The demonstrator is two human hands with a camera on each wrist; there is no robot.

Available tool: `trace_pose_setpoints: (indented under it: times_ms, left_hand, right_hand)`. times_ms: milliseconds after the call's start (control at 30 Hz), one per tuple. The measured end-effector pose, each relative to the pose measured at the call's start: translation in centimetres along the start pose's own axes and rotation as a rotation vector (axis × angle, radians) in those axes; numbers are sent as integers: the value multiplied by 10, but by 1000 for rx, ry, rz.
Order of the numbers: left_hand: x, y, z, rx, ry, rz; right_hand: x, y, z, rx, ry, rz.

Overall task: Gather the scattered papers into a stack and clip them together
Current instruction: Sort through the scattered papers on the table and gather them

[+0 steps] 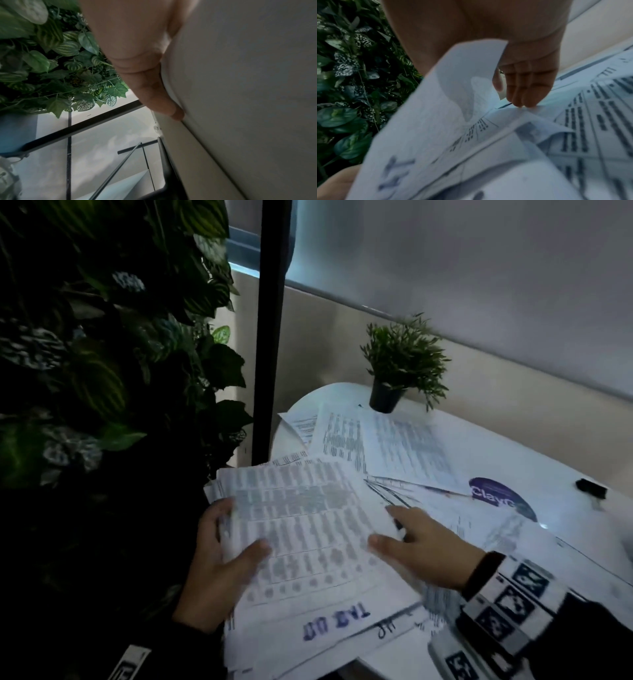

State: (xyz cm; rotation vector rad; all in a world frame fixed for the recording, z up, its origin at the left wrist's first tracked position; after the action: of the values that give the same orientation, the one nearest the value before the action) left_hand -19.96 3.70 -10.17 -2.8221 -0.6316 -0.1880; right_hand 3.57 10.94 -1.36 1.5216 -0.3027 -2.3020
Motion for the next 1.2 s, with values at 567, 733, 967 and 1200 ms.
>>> trace_pose_setpoints:
  times_ms: [567, 733, 967, 1200]
  left_hand:
    - [-4, -4, 0, -50, -117, 182]
    - [-5, -5, 3, -74, -64, 134]
    - [-6, -10, -2, -54, -80, -11]
    - [-17, -13, 6, -222, 170, -121]
  right_hand:
    - [-37, -144, 38, 476, 333, -156]
    - [-42, -146, 28, 436, 554, -251]
    - [-58, -79, 70, 82, 459, -370]
    - [32, 26, 123, -497, 439, 134]
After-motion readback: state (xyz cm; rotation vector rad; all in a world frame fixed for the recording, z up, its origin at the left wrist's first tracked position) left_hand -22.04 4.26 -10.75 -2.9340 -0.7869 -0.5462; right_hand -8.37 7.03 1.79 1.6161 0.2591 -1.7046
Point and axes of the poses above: each hand's wrist, its own y-axis away from the middle knuckle, its own x-axis out of the palm, z = x × y, the point moved 1 cm from there along -y, towards the middle knuckle, and after that the axes turned 15 degrees about x, right-handed, at the moved point
